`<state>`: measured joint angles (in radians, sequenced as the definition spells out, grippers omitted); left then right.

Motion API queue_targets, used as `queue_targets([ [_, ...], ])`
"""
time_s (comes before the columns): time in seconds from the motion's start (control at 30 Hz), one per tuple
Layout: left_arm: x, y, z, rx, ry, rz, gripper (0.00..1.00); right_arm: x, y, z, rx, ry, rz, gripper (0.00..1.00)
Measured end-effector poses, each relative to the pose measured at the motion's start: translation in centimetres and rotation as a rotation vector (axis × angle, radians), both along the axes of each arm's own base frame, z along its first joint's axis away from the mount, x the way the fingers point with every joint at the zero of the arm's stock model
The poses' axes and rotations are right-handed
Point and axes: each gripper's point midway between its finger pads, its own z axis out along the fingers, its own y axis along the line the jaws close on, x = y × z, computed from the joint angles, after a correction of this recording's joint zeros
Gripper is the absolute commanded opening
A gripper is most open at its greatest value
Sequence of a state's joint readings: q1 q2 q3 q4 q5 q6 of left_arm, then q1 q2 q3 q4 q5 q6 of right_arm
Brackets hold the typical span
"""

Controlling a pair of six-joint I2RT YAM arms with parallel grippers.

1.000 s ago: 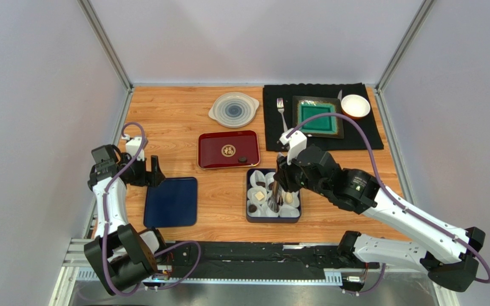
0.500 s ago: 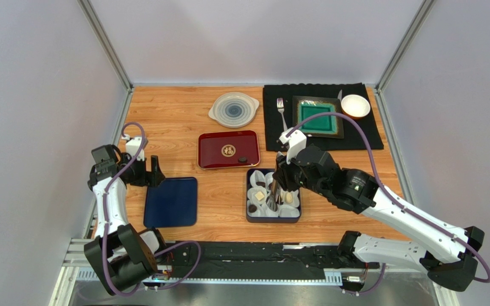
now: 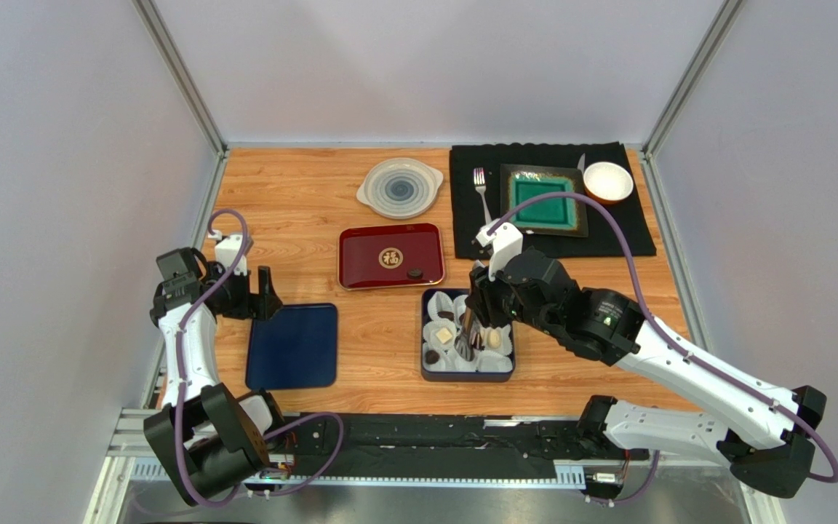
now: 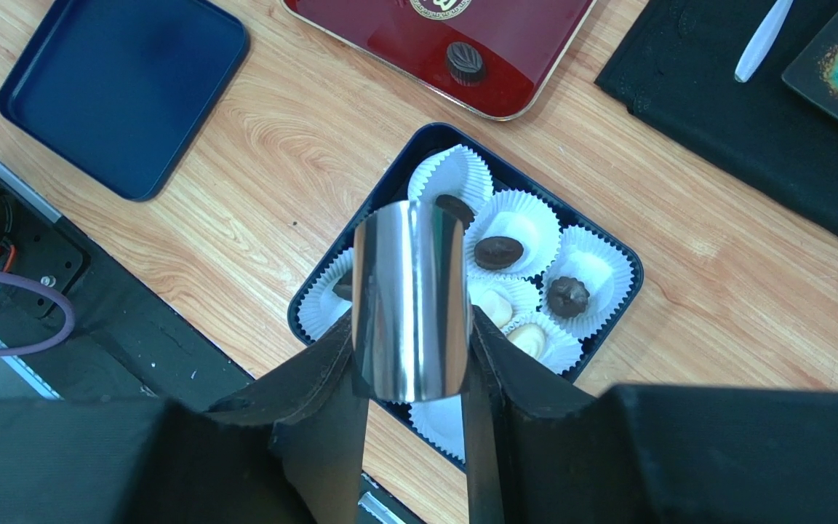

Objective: Pack the chocolate

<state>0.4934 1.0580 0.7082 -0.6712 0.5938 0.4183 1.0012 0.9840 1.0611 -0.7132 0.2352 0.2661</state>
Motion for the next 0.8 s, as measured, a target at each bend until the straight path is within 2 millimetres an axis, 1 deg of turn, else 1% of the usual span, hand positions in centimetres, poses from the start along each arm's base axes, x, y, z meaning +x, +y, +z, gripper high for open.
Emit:
queue_targets([
  [0.2, 0.0, 0.0, 0.0, 0.000, 0.000, 0.000, 0.90, 0.0, 0.0, 0.0, -0.001, -0.002, -0.003, 0.38],
  [0.33, 0.0, 0.0, 0.0, 0.000, 0.000, 0.000, 0.90, 0.1, -0.1, 0.0, -0.003, -0.005, -0.008, 0.37],
  [0.47, 0.0, 0.0, 0.0, 0.000, 0.000, 0.000, 0.90, 0.2, -0.1, 0.3, -0.002, -0.012, -0.010, 0.31],
  [0.5, 0.0, 0.0, 0.0, 0.000, 0.000, 0.000, 0.90, 0.3, -0.1, 0.5, -0.002, -0.016, -0.010, 0.26],
  [0.63, 0.0, 0.0, 0.0, 0.000, 0.000, 0.000, 0.90, 1.0, 0.6, 2.1, 0.001, -0.049, -0.003, 0.22],
  [0.8, 0.0, 0.0, 0.0, 0.000, 0.000, 0.000, 0.90, 2.8, 2.4, 5.3, 0.012, -0.128, 0.012, 0.22],
])
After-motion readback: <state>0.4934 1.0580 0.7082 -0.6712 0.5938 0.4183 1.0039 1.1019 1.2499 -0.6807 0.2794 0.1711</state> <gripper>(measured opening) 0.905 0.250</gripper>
